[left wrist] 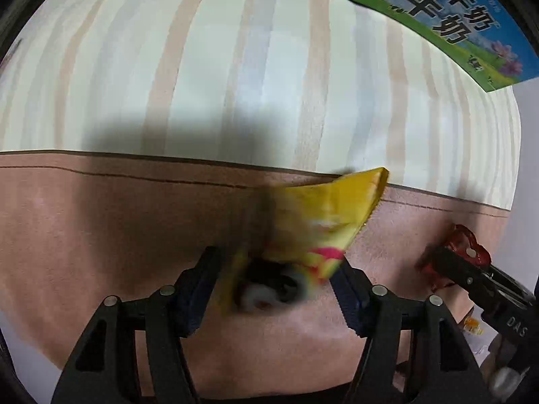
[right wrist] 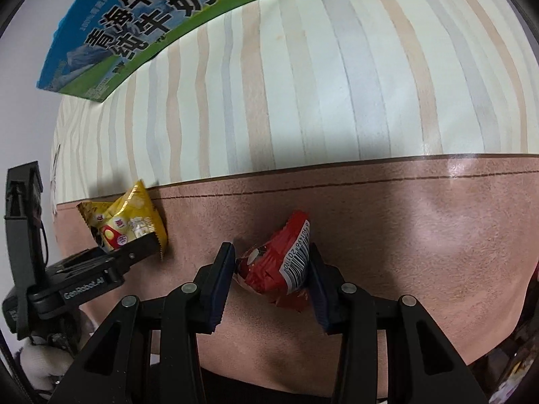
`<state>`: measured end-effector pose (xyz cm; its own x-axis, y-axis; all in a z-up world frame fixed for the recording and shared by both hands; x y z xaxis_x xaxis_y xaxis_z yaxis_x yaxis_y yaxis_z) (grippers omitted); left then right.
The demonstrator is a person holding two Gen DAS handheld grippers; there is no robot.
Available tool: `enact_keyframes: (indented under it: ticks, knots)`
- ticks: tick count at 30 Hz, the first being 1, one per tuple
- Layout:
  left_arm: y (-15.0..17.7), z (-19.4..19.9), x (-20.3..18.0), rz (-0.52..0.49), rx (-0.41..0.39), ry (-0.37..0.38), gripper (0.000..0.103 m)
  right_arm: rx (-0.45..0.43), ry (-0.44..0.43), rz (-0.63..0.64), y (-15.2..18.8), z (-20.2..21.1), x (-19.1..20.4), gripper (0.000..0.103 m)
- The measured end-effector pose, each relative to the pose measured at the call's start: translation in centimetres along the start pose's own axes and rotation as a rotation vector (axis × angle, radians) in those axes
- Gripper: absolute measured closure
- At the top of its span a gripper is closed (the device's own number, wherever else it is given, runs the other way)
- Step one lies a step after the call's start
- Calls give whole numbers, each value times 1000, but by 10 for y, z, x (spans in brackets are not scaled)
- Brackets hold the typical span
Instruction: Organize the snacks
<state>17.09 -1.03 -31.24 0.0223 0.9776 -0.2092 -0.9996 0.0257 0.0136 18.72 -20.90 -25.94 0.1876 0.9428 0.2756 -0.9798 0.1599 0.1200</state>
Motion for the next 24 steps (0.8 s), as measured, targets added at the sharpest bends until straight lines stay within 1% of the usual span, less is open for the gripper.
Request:
enact_keyframes:
  ticks: [2,3,6,8,10,11,13,15,16,17,19,21,23,24]
  knots:
    - [3,-2,5,1,3,-2,35,1,4,-1,-1,-5,0,58]
    - [-1,-2,3,-2,9,-6,35,3,5,-7,-1,-6,1,58]
    - [2,8,4,-22,3,-18,36,8,-1,-22,0,-6,2,57]
    - [8,27,-2,-55,-10,-8,37,22,-11,-37,3,-1,-7,50]
    - [12,47,-7,-116,-11,0,37,37,-26,-37,7,0,-8,37]
    - [13,55,-9,-151,3,2,37,43,-25,-37,8,0,-10,34]
    - [19,68,-22,-214,17,12,37,51,-23,-29,10,0,-8,34]
    - [16,76,-36,-307,32,-3,37,55,-15,-20,10,1,-7,34]
    - [15,78,-44,-378,38,-21,37,55,-9,-16,10,1,-5,34]
    - [7,75,-53,-428,48,-47,37,54,-7,-12,11,3,-5,34]
    - [-4,66,-58,-534,77,-141,37,39,2,-5,11,8,-4,34]
    - [-7,48,-72,-648,120,-210,37,28,4,4,10,14,-3,34]
    - [-8,26,-77,-725,172,-286,37,17,13,7,11,20,-6,33]
    - [-11,16,-76,-744,186,-325,37,13,16,9,11,22,-8,33]
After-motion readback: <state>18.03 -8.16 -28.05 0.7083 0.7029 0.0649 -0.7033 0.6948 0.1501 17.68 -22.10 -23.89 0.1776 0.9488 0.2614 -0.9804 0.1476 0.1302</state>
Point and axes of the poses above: each gripper's, at about its wrist camera, not at the fingertips, and z roughly against the way its jaws point, x to its left, y to its underside, the point moved 6 cm from there along -z, roughly the way its jaws point, and after that the axes turned 11 degrees about -z, right-handed, at the moved point
